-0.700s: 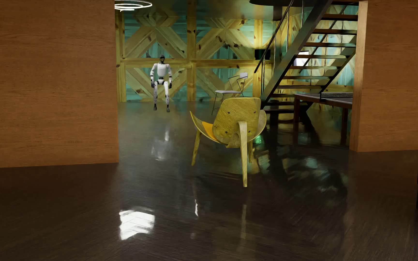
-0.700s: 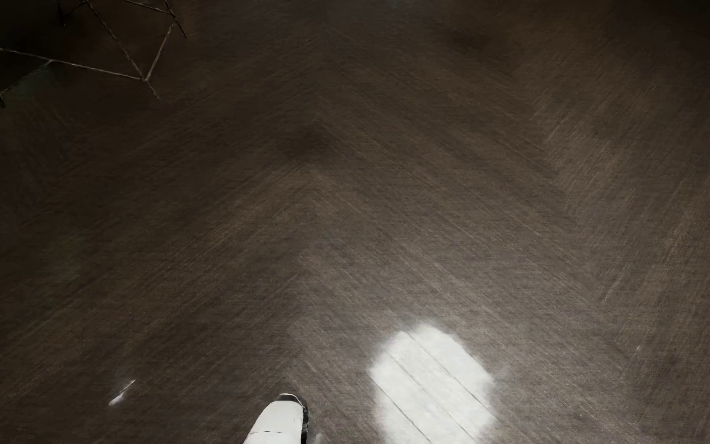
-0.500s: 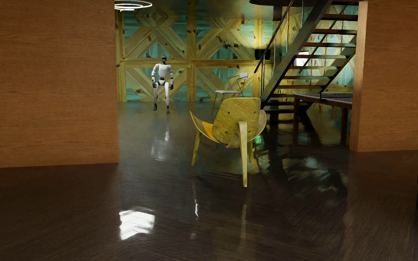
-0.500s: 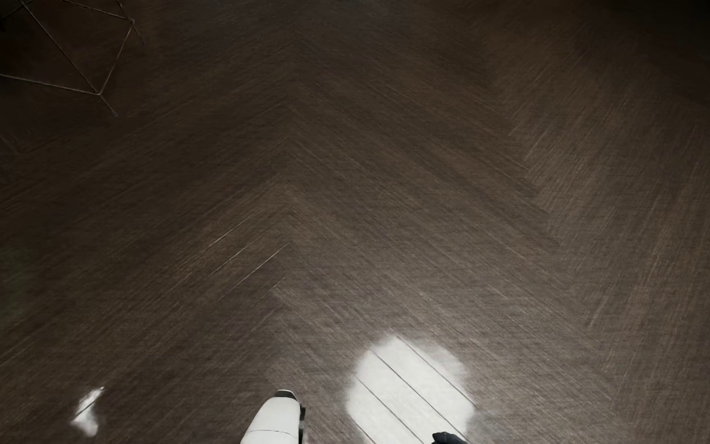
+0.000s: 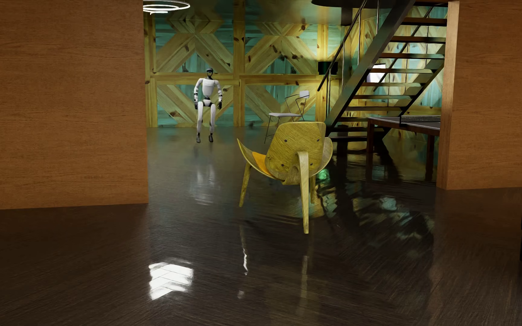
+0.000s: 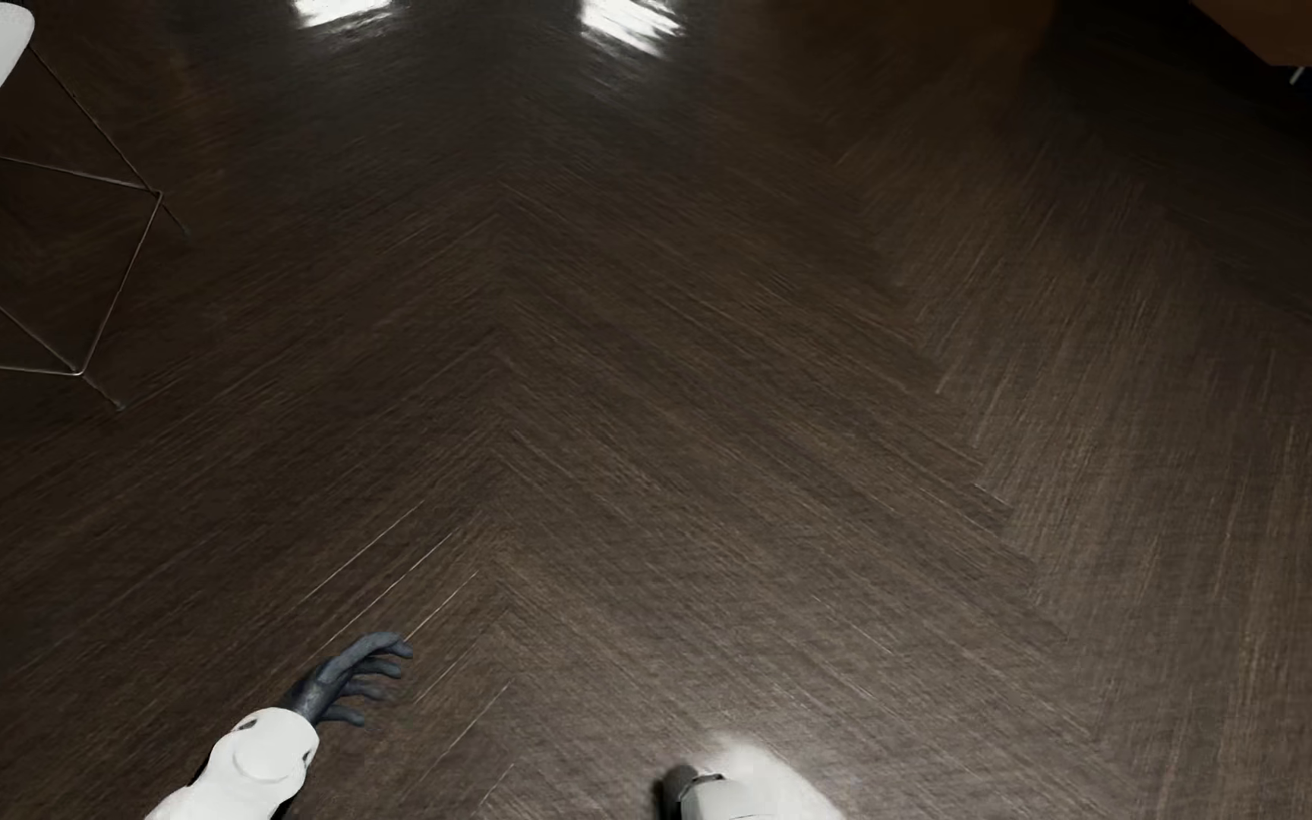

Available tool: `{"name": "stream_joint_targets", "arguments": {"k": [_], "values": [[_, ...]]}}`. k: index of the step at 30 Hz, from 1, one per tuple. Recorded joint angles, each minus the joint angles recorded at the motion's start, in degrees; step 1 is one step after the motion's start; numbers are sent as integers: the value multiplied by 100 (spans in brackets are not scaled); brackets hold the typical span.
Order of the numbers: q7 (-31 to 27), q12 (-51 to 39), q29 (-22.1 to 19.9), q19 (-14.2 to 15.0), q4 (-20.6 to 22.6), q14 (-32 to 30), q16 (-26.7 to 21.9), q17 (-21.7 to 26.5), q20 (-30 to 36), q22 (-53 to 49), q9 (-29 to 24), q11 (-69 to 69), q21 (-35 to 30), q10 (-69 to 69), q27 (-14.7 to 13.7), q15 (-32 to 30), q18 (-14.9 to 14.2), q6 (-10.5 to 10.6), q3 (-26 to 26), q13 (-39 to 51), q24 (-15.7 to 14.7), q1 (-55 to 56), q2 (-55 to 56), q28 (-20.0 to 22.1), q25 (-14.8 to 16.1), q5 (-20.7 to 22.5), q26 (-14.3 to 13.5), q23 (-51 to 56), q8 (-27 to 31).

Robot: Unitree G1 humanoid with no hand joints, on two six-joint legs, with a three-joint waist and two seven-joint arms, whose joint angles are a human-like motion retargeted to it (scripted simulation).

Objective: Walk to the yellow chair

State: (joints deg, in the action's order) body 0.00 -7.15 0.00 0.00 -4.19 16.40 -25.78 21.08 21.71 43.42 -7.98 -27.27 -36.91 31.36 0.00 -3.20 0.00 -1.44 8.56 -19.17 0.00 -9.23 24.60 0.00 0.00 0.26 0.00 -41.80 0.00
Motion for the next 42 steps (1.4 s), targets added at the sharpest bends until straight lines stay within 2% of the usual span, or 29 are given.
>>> {"name": "stream_joint_targets", "arguments": {"k": [1, 2, 3, 4, 6, 8, 9, 11, 12, 14, 16, 19, 20, 21, 22, 23, 24, 26, 28, 30, 32, 34, 36, 37, 38, 39, 40, 41, 42], "values": [[0, -74, 0, 0, 14, 127, 47, -9, 21, -74, -6, 527, -89, -39, 0, 558, 0, 3, 11, 43, 0, -242, -85, 0, 0, 7, 0, 11, 0], [0, -86, 0, 0, 28, 171, 108, -1, 47, -165, -5, 1122, -162, -33, 0, 541, 0, 0, 38, 104, 0, -420, -82, 0, 0, -33, 0, 34, 0], [0, -31, 0, 0, -98, 96, 156, 6, 83, -265, 9, 180, -156, 88, 0, 643, 0, 70, 78, 186, 0, -487, 10, 0, 0, -3, 0, 64, 0], [0, 95, 0, 0, -207, -142, 189, 29, 153, -345, 77, 240, -218, 229, 0, 140, 0, 142, 121, 282, 0, -457, 104, 0, 0, 57, 0, 55, 0], [0, 549, 0, 0, -469, -1192, 289, 60, 381, -293, 96, -5, -354, 863, 0, -1589, 0, 348, -9, 552, 0, -380, 153, 0, 0, 325, 0, -114, 0], [0, 766, 0, 0, -736, -2328, 397, 69, 898, 439, 240, -393, -200, 2642, 0, -1421, 0, 526, -222, 1069, 0, 756, 76, 0, 0, 425, 0, -561, 0], [0, 851, 0, 0, -823, -2386, 407, 114, 1276, 781, 220, -396, -140, 3628, 0, -1126, 0, 599, -374, 1287, 0, 1323, -234, 0, 0, 553, 0, -582, 0], [0, 990, 0, 0, -819, -1117, 437, 235, 1668, 1349, 142, -260, 107, 5089, 0, -530, 0, 587, -820, 1674, 0, 2245, -952, 0, 0, 679, 0, -513, 0], [0, 1141, 0, 0, -748, -790, 440, 271, 1668, 1536, 142, -130, 261, 5299, 0, -130, 0, 542, -1060, 1854, 0, 2678, -1343, 0, 0, 682, 0, -499, 0], [0, 1480, 0, 0, -636, -890, 394, 386, 1509, 1714, 129, 141, 560, 4792, 0, 726, 0, 434, -1587, 2152, 0, 3302, -2173, 0, 0, 635, 0, -349, 0], [0, 1780, 0, 0, -585, -1297, 326, 546, 1393, 1625, 145, 213, 804, 3383, 0, 1473, 0, 363, -1981, 2393, 0, 3722, -2821, 0, 0, 511, 0, -30, 0], [0, 1908, 0, 0, -522, -1769, 334, 647, 1587, 1666, 295, 241, 1086, 673, 0, 2091, 0, 358, -2122, 2720, 0, 3912, -3353, 0, 0, 500, 0, 369, 0], [0, 1883, 0, 0, -543, -2164, 364, 612, 1700, 1739, 356, 224, 1108, -1690, 0, 2200, 0, 372, -2105, 2794, 0, 3814, -3503, 0, 0, 496, 0, 395, 0], [0, 1834, 0, 0, -626, -2350, 391, 548, 1825, 1810, 382, 243, 1075, -2420, 0, 2152, 0, 357, -2157, 2834, 0, 3705, -3624, 0, 0, 418, 0, 390, 0], [0, 1738, 0, 0, -632, -2035, 429, 452, 1930, 1905, 360, 264, 1030, -517, 0, 1956, 0, 352, -2165, 2809, 0, 3932, -3730, 0, 0, 357, 0, 357, 0], [0, 1617, 0, 0, -553, -1698, 469, 357, 2037, 1982, 355, 198, 964, -67, 0, 1650, 0, 340, -2170, 2670, 0, 4161, -3849, 0, 0, 265, 0, 313, 0], [0, 1562, 0, 0, -559, -1875, 510, 260, 1986, 1962, 408, 66, 825, 267, 0, 1152, 0, 299, -2244, 2446, 0, 4178, -3904, 0, 0, 109, 0, 230, 0], [0, 1422, 0, 0, -436, -1815, 566, 88, 1755, 1861, 402, -1103, 354, 1051, 0, -553, 0, 211, -2082, 1895, 0, 4041, -3535, 0, 0, -102, 0, -179, 0], [0, 1259, 0, 0, -79, -1385, 454, 93, 1595, 1327, 225, -3382, -299, 912, 0, -1887, 0, 56, -1790, 1432, 0, 3125, -2423, 0, 0, -320, 0, -339, 0], [0, 985, 0, 0, 84, -1207, 292, 83, 1246, 972, 153, -5033, -571, 578, 0, -1555, 0, 80, -1180, 1091, 0, 2381, -1364, 0, 0, -197, 0, -376, 0], [0, 647, 0, 0, 73, -1128, 134, 168, 1007, 813, 83, -5077, -554, 231, 0, -1064, 0, 168, -472, 679, 0, 1547, -572, 0, 0, -54, 0, -191, 0], [0, 274, 0, 0, 59, -951, -3, 239, 788, 684, 40, -3833, -454, 45, 0, -1219, 0, 207, 42, 301, 0, 873, -19, 0, 0, 13, 0, -19, 0], [0, -92, 0, 0, 78, -583, -91, 182, 548, 557, 46, -1699, -469, -45, 0, -1964, 0, 216, 212, 101, 0, 340, 140, 0, 0, 96, 0, -114, 0], [0, -230, 0, 0, 126, -401, -101, 121, 442, 491, 90, -540, -547, -106, 0, -1694, 0, 199, 192, 95, 0, 74, 56, 0, 0, 147, 0, -267, 0], [0, -266, 0, 0, 168, -256, -78, 63, 295, 366, 199, -90, -541, -160, 0, -396, 0, 193, 203, 107, 0, -170, -45, 0, 0, 187, 0, -422, 0], [0, -253, 0, 0, 190, -179, -44, 26, 163, 191, 258, 1294, -604, -183, 0, 124, 0, 179, 221, 131, 0, -385, -252, 0, 0, 202, 0, -471, 0], [0, -181, 0, 0, 155, -148, -12, 2, 119, 3, 276, 1949, -646, -129, 0, 34, 0, 163, 289, 131, 0, -543, -386, 0, 0, 184, 0, -469, 0], [0, -87, 0, 0, 78, -217, 21, 11, 77, -186, 335, 768, -616, 37, 0, 332, 0, 207, 283, 160, 0, -487, -130, 0, 0, 275, 0, -361, 0], [0, 70, 0, 0, -41, -474, 54, 40, 116, -312, 377, 417, -604, 237, 0, -128, 0, 260, 293, 216, 0, -474, 58, 0, 0, 395, 0, -231, 0]]}}
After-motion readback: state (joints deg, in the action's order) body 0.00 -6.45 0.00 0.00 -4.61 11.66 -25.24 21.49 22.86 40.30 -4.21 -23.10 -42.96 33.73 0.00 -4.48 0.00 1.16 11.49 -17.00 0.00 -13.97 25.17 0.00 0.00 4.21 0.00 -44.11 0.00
